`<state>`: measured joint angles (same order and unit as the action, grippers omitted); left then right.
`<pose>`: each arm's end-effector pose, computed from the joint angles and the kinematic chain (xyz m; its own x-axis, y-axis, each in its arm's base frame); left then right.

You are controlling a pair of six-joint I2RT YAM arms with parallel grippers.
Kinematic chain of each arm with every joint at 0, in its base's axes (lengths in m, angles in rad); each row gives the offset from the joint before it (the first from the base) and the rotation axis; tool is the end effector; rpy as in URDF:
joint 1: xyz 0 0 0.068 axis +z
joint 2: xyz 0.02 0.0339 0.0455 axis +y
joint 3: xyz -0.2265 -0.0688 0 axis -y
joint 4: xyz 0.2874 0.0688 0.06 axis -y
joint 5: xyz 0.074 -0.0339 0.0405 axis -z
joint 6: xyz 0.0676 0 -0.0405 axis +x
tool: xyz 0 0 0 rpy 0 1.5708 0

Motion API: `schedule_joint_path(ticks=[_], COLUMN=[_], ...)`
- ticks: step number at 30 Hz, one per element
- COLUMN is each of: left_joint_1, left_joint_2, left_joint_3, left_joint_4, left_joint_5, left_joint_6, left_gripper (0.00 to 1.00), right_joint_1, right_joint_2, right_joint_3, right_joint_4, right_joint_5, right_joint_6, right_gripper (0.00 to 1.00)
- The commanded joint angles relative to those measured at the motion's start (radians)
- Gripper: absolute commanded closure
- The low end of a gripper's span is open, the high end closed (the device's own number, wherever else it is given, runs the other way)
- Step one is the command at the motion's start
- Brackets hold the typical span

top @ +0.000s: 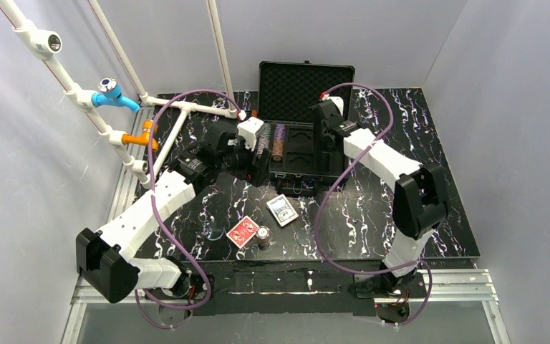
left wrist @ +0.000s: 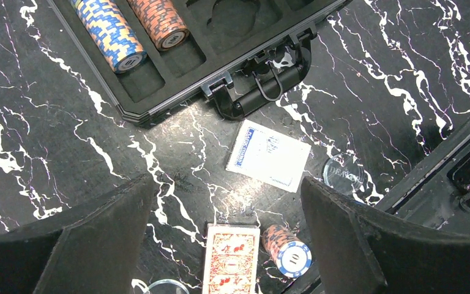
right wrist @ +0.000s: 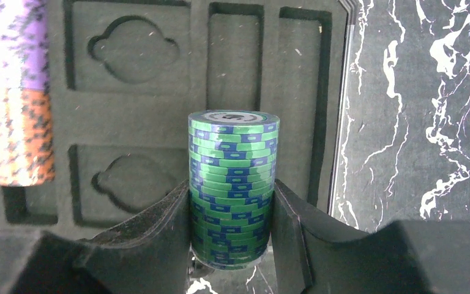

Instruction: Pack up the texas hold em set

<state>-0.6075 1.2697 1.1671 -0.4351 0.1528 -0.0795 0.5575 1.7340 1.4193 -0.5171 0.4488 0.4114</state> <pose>0.2945 -0.2173 0.2879 -0.4725 0.2329 -0.8500 0.6360 0.7578 -0.1459 0.3885 0.2076 0.2054 -0.6663 0.0091 -0.7456 0.0412 0.9988 -0.0246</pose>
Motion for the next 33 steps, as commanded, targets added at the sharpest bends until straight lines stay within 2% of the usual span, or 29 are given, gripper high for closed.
schedule_joint_path(ticks=[1, 22, 29, 33], left_joint_1=[-0.014, -0.015, -0.016, -0.015], left_joint_2=[-0.014, -0.005, -0.002, -0.002], left_joint_3=[-0.002, 0.003, 0.004, 0.006], left_joint_4=[-0.026, -0.032, -0.034, -0.034], left_joint_5=[-0.034, -0.038, -0.028, -0.028], left_joint_6=[0.023, 0.032, 0.028, 0.029], left_gripper=[0.12, 0.12, 0.12, 0.12], right_joint_1=[-0.037, -0.114, -0.134, -0.144], right_joint_2=[0.049, 0.285, 0.322, 0.337], right_joint_3=[0.114, 0.302, 0.327, 0.332], right_joint_4=[0.014, -0.014, -0.006, 0.001], right_joint_5=[-0.004, -0.108, -0.106, -0.106], right_joint_6=[0.013, 0.0, -0.002, 0.001], right_gripper=[0.99, 0.99, 0.86, 0.61])
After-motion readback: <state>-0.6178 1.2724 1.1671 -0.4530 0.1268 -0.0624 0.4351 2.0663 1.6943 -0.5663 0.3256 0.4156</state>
